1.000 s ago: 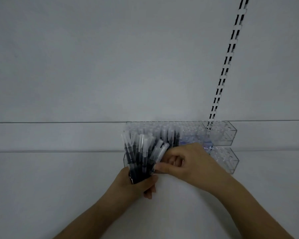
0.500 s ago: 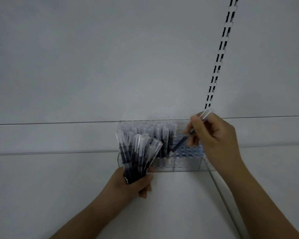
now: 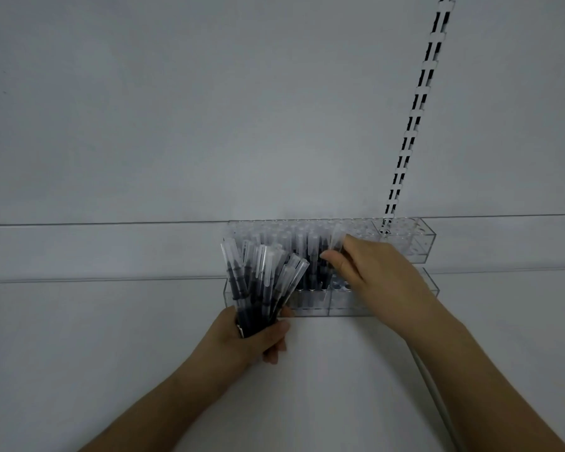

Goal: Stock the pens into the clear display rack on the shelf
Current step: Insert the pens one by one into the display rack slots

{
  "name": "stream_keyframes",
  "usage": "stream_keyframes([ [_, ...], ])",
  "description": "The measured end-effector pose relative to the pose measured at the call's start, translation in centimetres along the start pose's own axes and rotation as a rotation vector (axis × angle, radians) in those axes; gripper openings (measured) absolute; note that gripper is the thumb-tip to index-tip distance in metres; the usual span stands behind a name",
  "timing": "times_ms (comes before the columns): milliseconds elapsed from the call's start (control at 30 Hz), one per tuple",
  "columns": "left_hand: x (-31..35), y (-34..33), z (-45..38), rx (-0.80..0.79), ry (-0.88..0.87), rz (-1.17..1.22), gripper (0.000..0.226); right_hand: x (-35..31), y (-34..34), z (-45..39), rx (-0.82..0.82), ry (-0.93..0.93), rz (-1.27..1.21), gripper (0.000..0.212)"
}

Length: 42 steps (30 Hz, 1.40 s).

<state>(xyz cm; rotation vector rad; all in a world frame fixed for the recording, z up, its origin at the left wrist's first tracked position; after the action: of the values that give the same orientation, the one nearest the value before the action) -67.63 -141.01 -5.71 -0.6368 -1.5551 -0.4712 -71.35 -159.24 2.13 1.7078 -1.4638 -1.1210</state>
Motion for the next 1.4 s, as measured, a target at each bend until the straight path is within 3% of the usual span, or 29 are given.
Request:
stream_keyframes([
  [200, -0.2, 0.1, -0.1, -0.006, -0.004, -0.016, 0.013, -1.4, 0.6, -0.1, 0.129, 0.070, 0.328, 0.049],
  [367, -0.3, 0.1, -0.2, 0.001, 0.001, -0.025, 0.011, -1.1, -0.8, -0.2, -0.063, 0.011, 0.415, 0.052],
  [500, -0.1, 0.1, -0.1, 0.001, 0.000, -0.011, 0.008, 0.0, 1.1, 0.0, -0.015, -0.054, 0.406, 0.078],
  [567, 0.0, 0.1, 0.1, -0.005, -0.001, 0.008, 0.008, 0.8, 2.4, 0.4, 0.109, -0.087, 0.245, 0.083],
  [633, 0.2, -0.1, 0.2, -0.014, -0.009, 0.018, 0.010, 0.6, 2.4, 0.6, 0.161, -0.041, 0.040, 0.070],
  [767, 0.4, -0.5, 0.2, -0.046, -0.020, 0.006, 0.011, -2.5, -0.6, 0.9, -0.056, 0.088, -0.314, 0.043],
  [900, 0.4, -0.3, 0.3, -0.030, -0.013, -0.006, 0.023, -2.5, -0.4, 0.9, -0.139, -0.029, -0.585, 0.029],
  [967, 0.3, -0.2, 0.3, -0.021, -0.014, 0.011, 0.019, -1.1, 1.1, 0.8, -0.041, -0.109, -0.778, 0.032],
  [1067, 0.1, -0.2, 0.3, -0.009, -0.003, 0.053, 0.014, 1.7, 4.0, 1.0, 0.260, -0.211, -1.022, 0.028],
  [1133, 0.2, -0.2, 0.3, -0.007, -0.009, 0.049, 0.013, 3.5, 5.4, 1.8, 0.469, -0.303, -0.943, 0.030],
  [1200, 0.3, -0.2, 0.3, -0.003, -0.019, 0.051, 0.011, 4.4, 5.9, 2.2, 0.568, -0.362, -0.776, 0.031],
  [1400, 0.4, -0.3, 0.3, 0.014, -0.012, 0.082, 0.010, 3.1, 4.2, 1.0, 0.351, -0.252, -0.462, 0.020],
])
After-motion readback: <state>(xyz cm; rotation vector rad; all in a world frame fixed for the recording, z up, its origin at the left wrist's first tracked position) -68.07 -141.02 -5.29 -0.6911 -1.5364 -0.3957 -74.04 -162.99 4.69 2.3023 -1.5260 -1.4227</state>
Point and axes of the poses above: each hand's wrist, its own z-axis away from the middle knuckle, its own y-axis out of the back of the hand, x = y × z, the point moved 7 cm from there along -z, towards the middle knuckle, and after that the axes turned 8 degrees about z, right-handed, at the moved point
